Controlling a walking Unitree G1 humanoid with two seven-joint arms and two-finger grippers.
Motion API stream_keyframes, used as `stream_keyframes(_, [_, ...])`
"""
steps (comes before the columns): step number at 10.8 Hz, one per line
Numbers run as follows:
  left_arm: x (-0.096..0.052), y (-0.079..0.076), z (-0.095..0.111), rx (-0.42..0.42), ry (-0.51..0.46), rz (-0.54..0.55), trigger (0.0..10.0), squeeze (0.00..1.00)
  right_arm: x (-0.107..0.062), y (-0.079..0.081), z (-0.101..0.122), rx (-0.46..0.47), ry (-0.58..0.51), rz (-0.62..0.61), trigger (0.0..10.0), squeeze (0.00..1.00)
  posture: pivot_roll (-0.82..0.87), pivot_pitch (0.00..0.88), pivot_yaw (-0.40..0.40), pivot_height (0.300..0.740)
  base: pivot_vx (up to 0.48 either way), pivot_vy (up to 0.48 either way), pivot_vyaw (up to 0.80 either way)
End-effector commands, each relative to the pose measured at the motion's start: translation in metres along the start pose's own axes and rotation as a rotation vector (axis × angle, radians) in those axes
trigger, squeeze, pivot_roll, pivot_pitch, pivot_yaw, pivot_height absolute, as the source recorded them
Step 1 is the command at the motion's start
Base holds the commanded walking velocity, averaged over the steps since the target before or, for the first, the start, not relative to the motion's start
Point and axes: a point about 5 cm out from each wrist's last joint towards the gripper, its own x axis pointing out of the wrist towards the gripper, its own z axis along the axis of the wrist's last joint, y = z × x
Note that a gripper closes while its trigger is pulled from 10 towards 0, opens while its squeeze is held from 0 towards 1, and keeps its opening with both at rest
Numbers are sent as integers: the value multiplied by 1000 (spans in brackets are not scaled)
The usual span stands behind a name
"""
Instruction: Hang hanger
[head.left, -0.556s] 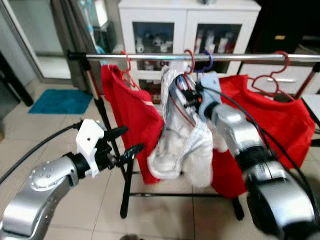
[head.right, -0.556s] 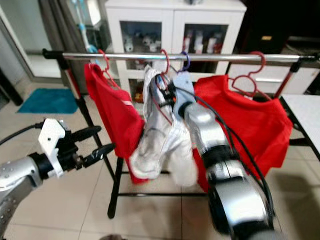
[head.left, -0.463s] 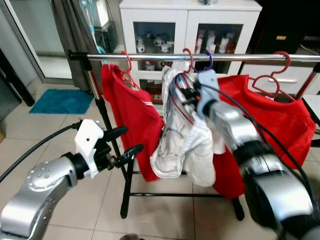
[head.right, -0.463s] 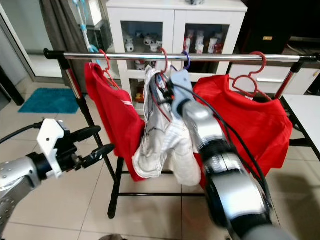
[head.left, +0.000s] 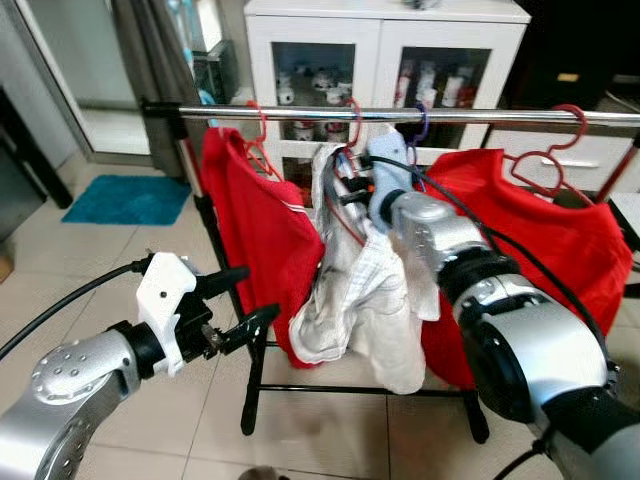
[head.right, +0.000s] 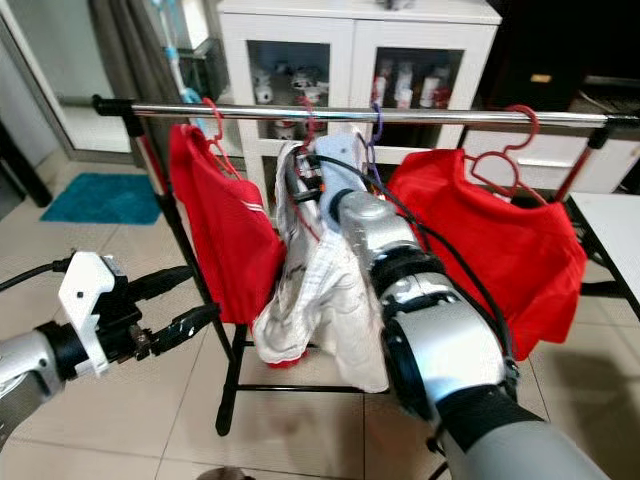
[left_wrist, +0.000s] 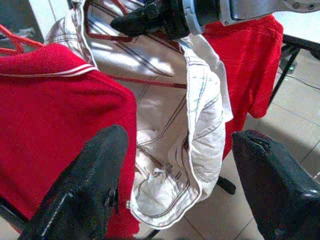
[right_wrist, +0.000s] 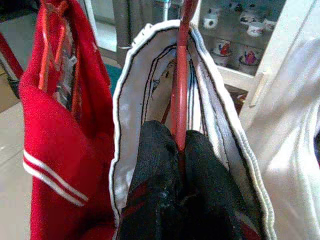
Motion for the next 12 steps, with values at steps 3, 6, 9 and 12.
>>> stream_keyframes(3, [-9, -4, 11, 18, -3, 17, 10000, 0, 1, -1, 20, 68, -38, -76, 10000, 0, 278, 0, -14, 740, 0, 0, 0])
stream_keyframes(6, [-18, -4, 23, 42, -14, 34, 10000, 0, 0, -7, 21, 135, -51, -131, 10000, 0, 306, 0, -8, 740, 0, 0, 0])
stream_keyframes(9, [-21, -7, 31, 46, -14, 26, 10000, 0, -1, -14, 15, 139, -8, -187, 10000, 0, 302, 0, -4, 740, 0, 0, 0])
stream_keyframes(12, [-23, -13, 39, 49, -28, 15, 10000, 0, -2, -16, 8, 123, 35, -209, 10000, 0, 314, 32, -17, 740, 0, 0, 0])
